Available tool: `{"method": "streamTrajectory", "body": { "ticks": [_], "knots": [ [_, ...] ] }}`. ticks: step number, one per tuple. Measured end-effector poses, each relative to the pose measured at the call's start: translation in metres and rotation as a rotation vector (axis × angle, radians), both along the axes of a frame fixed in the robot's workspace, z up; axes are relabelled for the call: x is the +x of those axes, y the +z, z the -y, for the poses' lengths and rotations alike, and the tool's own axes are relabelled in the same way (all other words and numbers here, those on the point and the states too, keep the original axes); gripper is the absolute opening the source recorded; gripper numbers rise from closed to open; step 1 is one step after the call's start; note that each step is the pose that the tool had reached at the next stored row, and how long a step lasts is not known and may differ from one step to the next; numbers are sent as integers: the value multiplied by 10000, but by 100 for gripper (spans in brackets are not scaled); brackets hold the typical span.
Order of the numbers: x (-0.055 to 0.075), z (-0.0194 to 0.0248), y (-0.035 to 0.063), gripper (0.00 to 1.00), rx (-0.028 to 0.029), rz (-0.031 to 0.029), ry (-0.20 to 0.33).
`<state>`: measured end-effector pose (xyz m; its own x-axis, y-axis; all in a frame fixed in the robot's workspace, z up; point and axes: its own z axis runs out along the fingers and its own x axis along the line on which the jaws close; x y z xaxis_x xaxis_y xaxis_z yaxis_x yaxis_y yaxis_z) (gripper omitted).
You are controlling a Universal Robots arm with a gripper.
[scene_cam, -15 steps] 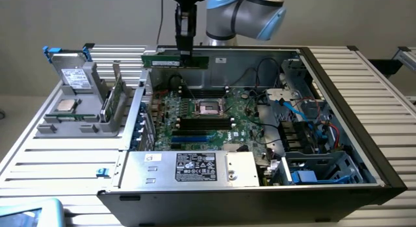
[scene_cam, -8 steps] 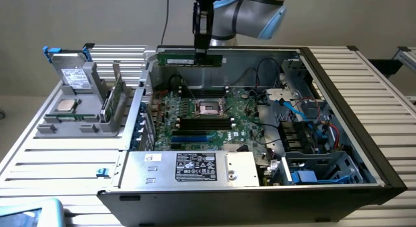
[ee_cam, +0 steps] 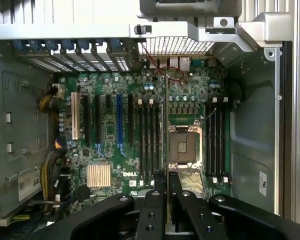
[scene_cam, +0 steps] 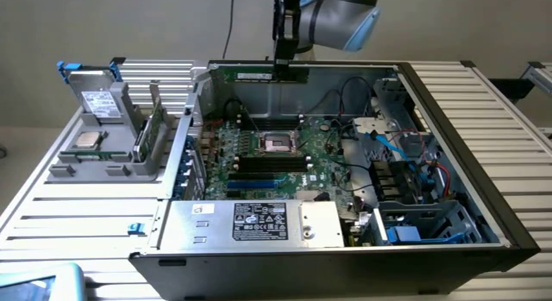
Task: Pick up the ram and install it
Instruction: 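Pick up the ram and move it above insertion slot, then insert the ram into the slot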
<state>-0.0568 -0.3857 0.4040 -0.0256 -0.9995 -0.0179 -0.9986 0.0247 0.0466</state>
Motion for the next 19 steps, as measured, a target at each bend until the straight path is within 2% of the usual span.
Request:
{"method": "streamTrajectory", "body": {
  "ticks": [2,5,8,19],
  "knots": [
    [41,-25,-2,14,0,16,1],
    [89,-39,-3,14,19,53,0],
    [104,-40,-4,14,75,70,0],
    [104,-40,-4,14,80,69,0]
  ]
}}
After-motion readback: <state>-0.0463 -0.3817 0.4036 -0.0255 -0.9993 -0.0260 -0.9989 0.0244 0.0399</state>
